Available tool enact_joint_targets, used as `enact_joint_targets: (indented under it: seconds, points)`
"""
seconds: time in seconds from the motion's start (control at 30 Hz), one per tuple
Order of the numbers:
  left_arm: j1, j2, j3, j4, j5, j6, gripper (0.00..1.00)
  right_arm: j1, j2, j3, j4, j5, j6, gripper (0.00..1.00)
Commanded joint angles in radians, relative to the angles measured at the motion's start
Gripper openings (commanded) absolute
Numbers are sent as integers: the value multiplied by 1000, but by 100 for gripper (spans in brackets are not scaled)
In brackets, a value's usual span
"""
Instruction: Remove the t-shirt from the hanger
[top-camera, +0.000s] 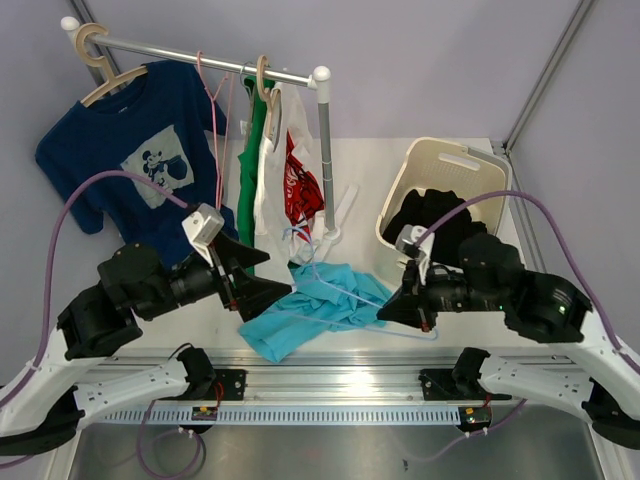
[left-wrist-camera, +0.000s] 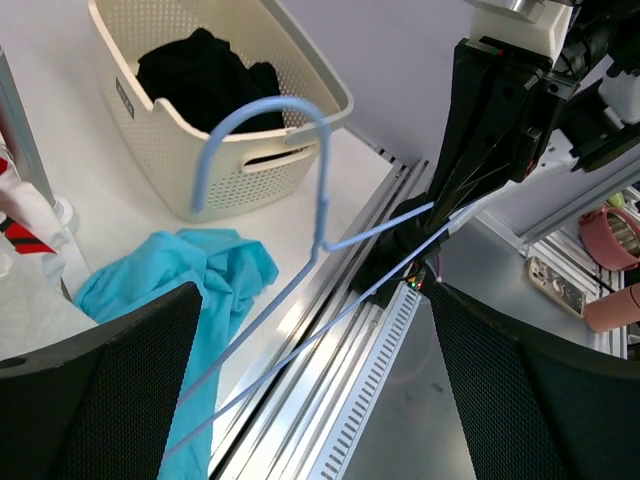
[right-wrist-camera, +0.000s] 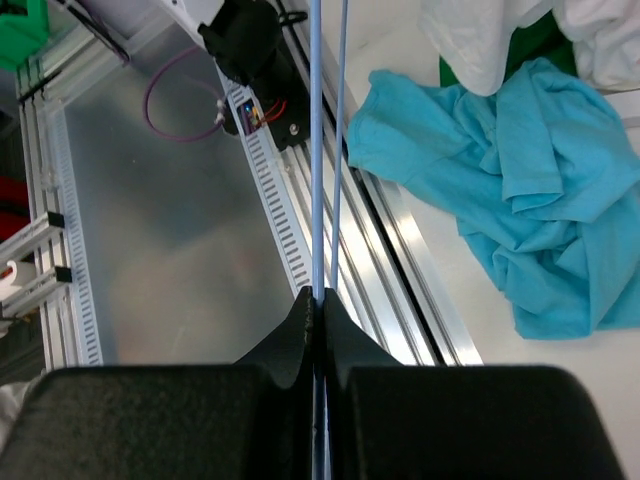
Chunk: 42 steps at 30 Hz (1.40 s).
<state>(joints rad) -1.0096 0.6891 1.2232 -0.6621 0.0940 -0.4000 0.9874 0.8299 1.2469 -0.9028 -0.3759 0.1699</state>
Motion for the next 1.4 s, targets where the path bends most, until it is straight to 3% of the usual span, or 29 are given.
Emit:
enact_joint_targets:
  seconds: [0.0, 0.23, 0.47, 0.8, 1.0, 1.37]
  points:
    - [-4, -32, 47, 15, -36, 0, 99, -1, -84, 8, 18, 92, 78, 0]
    - [-4, -83, 42, -31, -238, 23, 99, -1, -167, 54, -123, 224, 124, 0]
    - [-4, -135, 19, -33, -416, -11, 99, -1, -115, 137, -111, 466, 183, 0]
    - [-4, -88, -109, 13, -476, -42, 99, -1, 231, 322, 30, 591, 197, 0]
    - [-4, -117, -160, 24, -533, -45, 99, 19, 412, 465, 94, 794, 169, 0]
    - [-4, -140, -208, 24, -459, -23, 99, 59, 514, 476, 324, 980, 88, 0]
